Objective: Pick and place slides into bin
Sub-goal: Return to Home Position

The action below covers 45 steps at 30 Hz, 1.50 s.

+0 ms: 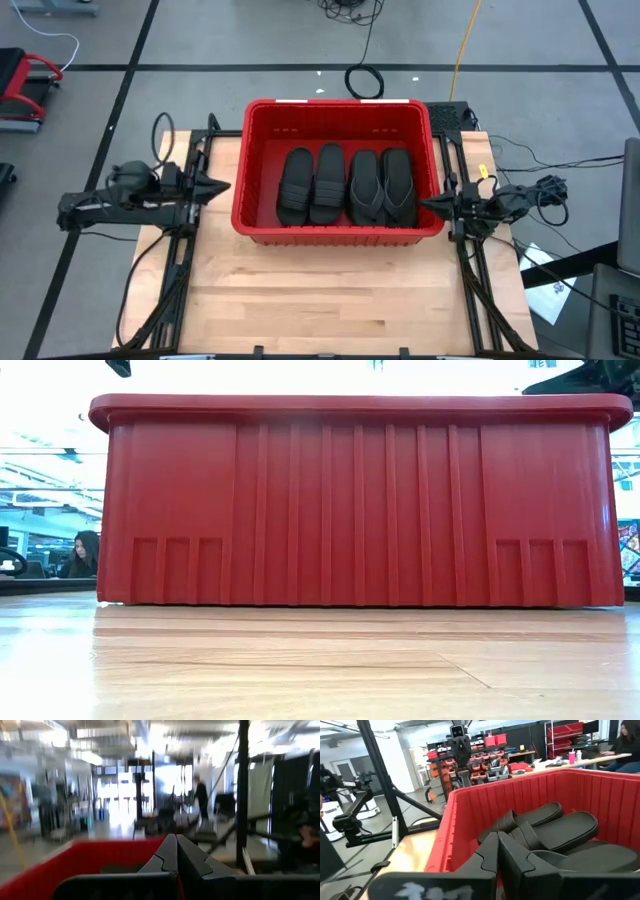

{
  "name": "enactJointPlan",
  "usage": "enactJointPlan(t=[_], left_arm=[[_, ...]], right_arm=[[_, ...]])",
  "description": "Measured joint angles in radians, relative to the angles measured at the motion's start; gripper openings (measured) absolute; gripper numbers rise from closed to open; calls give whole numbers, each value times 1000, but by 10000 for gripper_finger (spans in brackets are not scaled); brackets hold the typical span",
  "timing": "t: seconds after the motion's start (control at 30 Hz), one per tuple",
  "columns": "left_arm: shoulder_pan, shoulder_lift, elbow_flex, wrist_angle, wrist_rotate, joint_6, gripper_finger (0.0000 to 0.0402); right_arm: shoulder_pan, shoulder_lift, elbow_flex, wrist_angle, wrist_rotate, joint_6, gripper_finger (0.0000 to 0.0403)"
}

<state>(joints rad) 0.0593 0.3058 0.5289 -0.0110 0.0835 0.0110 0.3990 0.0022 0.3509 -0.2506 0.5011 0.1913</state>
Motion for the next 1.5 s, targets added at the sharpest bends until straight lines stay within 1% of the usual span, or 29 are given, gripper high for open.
enactJointPlan(t=[0.07,0.13,0.27,0.33,0.63,1.03,1.5], left_arm=[[0,-2,-67,131,3,14,0],[1,-2,-143,228,3,12,0],[1,-7,-274,439,2,-60,0],[1,-17,-301,489,16,-98,0],[1,-46,-315,483,22,-133,1],[1,-38,-315,473,22,-145,25],[1,-38,-315,472,22,-146,26]], right_arm=[[0,0,-1,1,2,-1,0],[0,0,-1,1,2,2,0],[0,0,-1,8,10,6,0],[0,0,-1,23,26,6,0],[0,0,-1,53,24,-27,0],[0,1,-1,52,23,-47,0],[0,1,-1,52,22,-47,0]])
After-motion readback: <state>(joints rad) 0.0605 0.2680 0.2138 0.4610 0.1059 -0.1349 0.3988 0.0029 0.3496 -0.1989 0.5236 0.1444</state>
